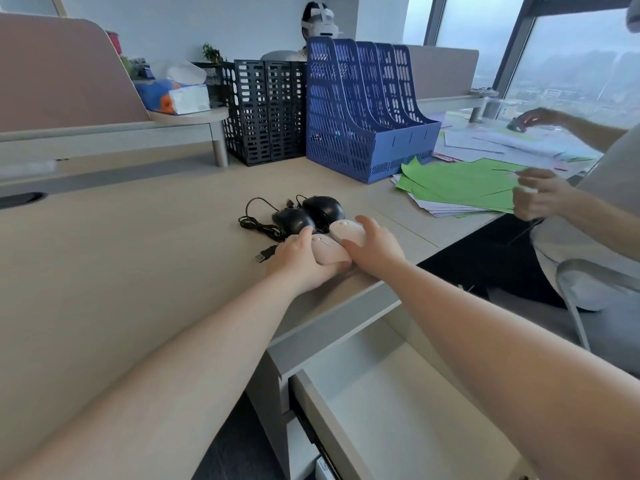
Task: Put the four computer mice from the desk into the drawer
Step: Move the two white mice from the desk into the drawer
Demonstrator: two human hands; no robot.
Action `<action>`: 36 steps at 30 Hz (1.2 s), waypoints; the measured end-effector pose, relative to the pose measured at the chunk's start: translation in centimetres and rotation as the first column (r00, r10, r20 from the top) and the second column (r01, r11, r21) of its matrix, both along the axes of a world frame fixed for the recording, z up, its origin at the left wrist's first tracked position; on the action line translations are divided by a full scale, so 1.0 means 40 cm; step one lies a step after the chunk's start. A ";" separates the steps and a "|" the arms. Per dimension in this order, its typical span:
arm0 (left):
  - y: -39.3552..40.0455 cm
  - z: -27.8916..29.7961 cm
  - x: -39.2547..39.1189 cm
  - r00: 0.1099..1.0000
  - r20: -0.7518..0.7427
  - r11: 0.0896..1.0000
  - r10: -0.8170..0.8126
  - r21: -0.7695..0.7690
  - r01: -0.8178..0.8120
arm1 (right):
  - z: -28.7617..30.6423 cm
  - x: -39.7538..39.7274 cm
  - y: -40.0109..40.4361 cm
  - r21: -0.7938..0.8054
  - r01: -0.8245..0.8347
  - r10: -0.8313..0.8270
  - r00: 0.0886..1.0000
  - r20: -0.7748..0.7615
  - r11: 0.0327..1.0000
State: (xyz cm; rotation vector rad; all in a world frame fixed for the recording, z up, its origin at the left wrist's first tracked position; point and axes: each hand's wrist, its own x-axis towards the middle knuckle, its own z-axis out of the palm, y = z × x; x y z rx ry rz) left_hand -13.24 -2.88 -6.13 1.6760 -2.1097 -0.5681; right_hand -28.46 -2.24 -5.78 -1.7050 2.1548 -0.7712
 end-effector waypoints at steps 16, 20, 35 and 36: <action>0.199 0.024 -0.061 0.996 0.091 0.996 -0.005 -0.084 0.013 | 0.039 -0.064 0.172 0.146 0.014 -0.005 0.998 -0.057 0.989; 0.296 0.000 -0.095 0.984 0.141 0.984 -0.113 -0.119 0.130 | 0.019 -0.110 0.270 0.139 0.048 -0.037 0.997 -0.075 0.989; 0.345 -0.244 -0.151 0.942 0.311 0.982 -0.125 0.177 0.072 | -0.251 -0.153 0.337 0.438 0.066 -0.034 0.996 -0.081 0.897; 0.335 -0.259 -0.154 0.939 0.318 0.979 -0.129 0.192 0.070 | -0.272 -0.150 0.323 0.438 0.057 -0.031 0.997 -0.066 0.897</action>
